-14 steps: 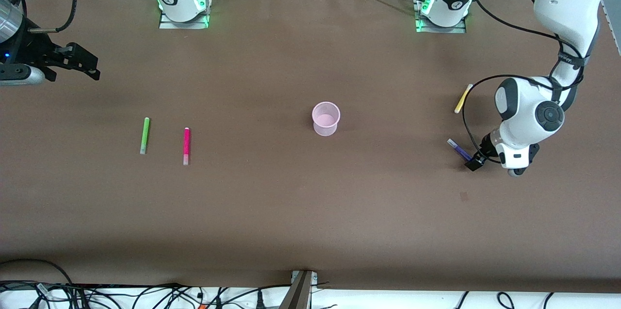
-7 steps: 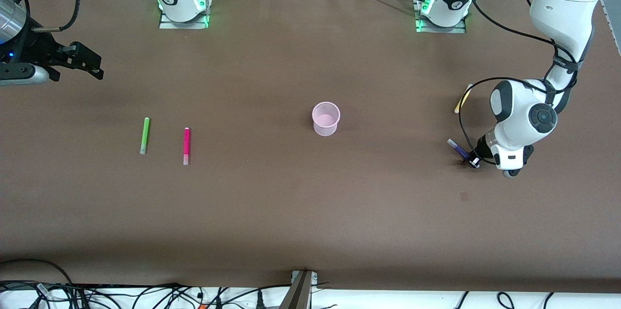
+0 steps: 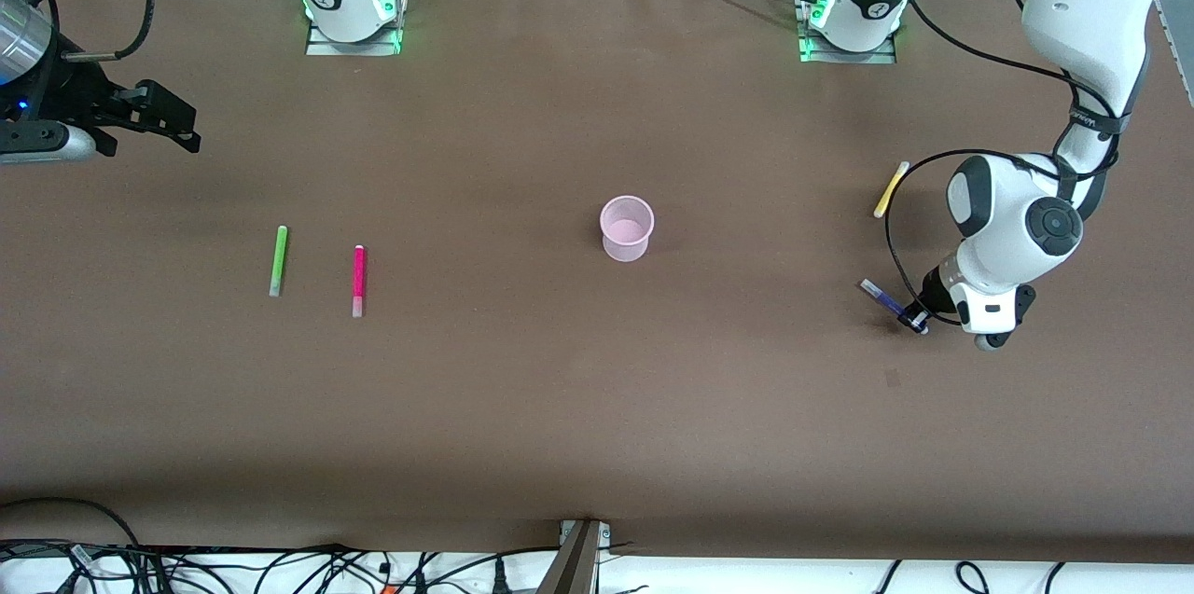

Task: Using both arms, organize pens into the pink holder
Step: 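Carry the blue marker with the left gripper over the pink holder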

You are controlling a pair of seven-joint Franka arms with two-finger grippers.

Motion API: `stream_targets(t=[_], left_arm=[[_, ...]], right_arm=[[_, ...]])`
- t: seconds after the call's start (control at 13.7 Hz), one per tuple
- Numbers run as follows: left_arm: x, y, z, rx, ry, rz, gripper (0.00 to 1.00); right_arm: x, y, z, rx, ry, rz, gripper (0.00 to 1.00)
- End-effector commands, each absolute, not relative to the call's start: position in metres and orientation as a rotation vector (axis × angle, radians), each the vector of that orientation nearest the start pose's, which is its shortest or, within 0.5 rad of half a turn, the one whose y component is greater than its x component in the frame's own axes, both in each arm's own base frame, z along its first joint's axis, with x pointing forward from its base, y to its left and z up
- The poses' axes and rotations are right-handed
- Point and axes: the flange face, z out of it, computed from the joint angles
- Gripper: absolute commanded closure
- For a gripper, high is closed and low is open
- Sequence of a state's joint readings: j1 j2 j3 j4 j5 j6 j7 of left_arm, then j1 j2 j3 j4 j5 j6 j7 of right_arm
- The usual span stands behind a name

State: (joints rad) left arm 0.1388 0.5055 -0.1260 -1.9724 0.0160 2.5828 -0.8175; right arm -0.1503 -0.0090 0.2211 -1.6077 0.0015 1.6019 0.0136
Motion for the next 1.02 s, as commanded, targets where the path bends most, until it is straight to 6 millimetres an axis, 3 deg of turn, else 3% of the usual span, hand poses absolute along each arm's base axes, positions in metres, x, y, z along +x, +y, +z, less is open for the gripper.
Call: stream_targets(t=[0.0,0.22,0.44,0.66,0.95], left_arm=[[0.626,-0.035,0.288,-2.947,-1.368,-0.208,1.00],[0.617,-0.115,0.333,-2.929,-1.501,-0.268,1.00],[0.603,-0.200,0.372,-2.887,-1.526,-0.300,1.00],[0.576,-0.289,0.370,-2.801,-1.544,-0.390,1.00],[0.534,-0.376,0.354,-2.732,-1.534,-0.553,1.00]], right_arm=[[0.551,0.042,0.621,-3.126,-0.086,-0.020,0.00],[0.551,0.044,0.622,-3.124,-0.090,-0.025,0.00],[0.551,0.043,0.621,-3.124,-0.088,-0.022,0.00],[0.551,0.045,0.622,-3.124,-0.093,-0.025,0.00],[0.551,0.047,0.622,-3.110,-0.097,-0.026,0.00]])
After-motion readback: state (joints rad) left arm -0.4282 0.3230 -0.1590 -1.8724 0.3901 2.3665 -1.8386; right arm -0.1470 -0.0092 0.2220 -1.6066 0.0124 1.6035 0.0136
